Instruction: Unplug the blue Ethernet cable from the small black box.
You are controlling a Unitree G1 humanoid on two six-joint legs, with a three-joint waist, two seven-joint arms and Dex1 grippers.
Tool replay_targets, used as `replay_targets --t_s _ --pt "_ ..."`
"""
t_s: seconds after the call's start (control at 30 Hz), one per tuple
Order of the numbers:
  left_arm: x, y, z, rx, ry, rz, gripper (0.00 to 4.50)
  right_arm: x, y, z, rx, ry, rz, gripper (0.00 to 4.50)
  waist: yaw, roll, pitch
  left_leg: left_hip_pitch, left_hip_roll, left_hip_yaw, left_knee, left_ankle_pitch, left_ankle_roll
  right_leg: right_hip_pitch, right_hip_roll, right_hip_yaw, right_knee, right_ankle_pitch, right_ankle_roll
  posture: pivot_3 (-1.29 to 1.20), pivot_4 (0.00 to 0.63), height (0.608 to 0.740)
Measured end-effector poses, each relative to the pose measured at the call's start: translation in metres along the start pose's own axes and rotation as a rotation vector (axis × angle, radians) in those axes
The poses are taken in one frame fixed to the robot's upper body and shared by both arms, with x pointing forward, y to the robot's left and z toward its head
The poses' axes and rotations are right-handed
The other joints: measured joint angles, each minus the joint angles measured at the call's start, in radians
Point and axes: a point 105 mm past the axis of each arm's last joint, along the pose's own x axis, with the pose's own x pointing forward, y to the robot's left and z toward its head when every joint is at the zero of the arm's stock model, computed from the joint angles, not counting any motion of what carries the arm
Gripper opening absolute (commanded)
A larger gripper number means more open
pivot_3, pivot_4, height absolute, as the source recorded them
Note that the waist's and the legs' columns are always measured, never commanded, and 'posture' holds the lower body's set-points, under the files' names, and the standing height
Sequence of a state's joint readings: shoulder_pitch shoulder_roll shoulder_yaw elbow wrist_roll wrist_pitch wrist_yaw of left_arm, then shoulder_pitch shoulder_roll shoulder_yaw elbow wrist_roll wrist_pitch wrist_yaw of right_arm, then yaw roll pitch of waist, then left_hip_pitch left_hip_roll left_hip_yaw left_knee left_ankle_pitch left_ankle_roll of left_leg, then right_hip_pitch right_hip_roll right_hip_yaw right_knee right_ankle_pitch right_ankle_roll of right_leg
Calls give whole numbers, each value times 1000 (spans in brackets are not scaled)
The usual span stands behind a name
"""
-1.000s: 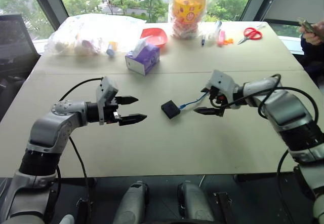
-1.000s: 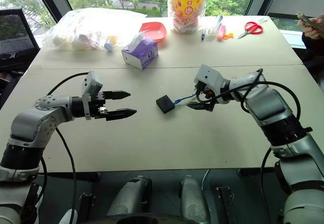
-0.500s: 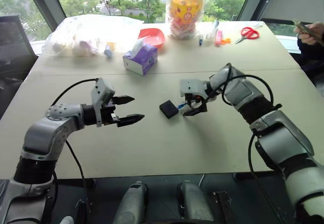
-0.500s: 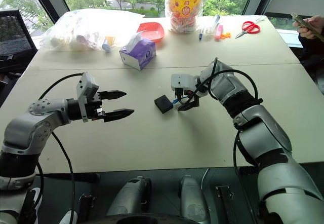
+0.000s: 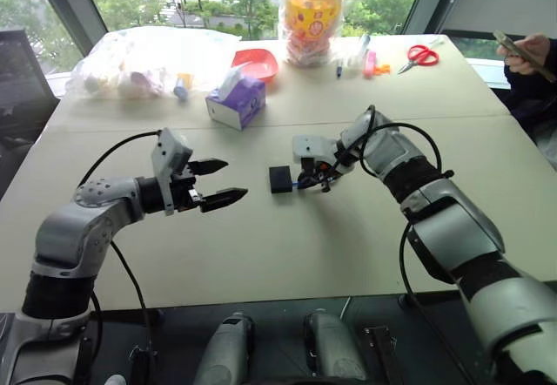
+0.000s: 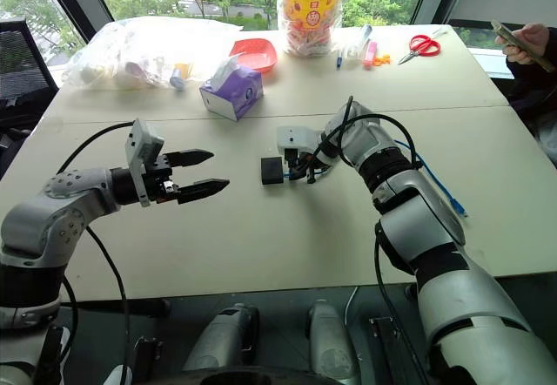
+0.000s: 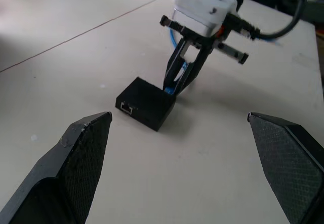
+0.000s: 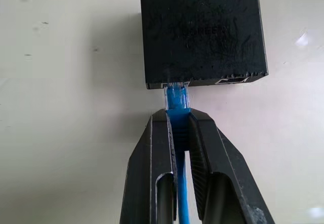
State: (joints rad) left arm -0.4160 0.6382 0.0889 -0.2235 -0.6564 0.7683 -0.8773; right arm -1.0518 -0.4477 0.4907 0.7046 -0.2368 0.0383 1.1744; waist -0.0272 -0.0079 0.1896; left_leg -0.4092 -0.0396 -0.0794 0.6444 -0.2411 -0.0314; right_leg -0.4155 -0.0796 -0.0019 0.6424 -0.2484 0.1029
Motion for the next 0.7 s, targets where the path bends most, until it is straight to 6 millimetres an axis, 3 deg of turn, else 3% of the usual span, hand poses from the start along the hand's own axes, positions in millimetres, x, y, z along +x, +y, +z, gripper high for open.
replay_targets --t_s 0.17,0.33,0.5,0.67,0.7 --pt "12 6 5 -73 -25 -23 4500 -31 -3 6 -317 -33 -363 57 16 0 0 -2 -1 3 1 1 -2 -5 -1 1 5 0 0 0 150 740" --pt "28 7 21 -136 -75 -90 4500 -56 14 36 -461 -135 -608 57 9 -1 0 -1 -1 3 2 1 -2 -4 1 2 6 0 0 0 150 740" --pt "38 8 33 -177 -108 -136 4500 -64 34 62 -517 -184 -682 57 10 -1 0 0 0 3 2 2 -2 -3 2 2 7 0 0 0 150 740" --pt "44 4 32 -211 -109 -186 4500 -65 44 69 -531 -196 -684 57 13 -1 0 0 0 3 3 2 -2 -2 1 1 6 0 0 0 150 740" --pt "46 2 33 -212 -110 -203 4245 -66 44 70 -531 -195 -685 19 13 -1 0 0 0 3 3 2 -2 -2 1 1 6 0 0 0 150 740"
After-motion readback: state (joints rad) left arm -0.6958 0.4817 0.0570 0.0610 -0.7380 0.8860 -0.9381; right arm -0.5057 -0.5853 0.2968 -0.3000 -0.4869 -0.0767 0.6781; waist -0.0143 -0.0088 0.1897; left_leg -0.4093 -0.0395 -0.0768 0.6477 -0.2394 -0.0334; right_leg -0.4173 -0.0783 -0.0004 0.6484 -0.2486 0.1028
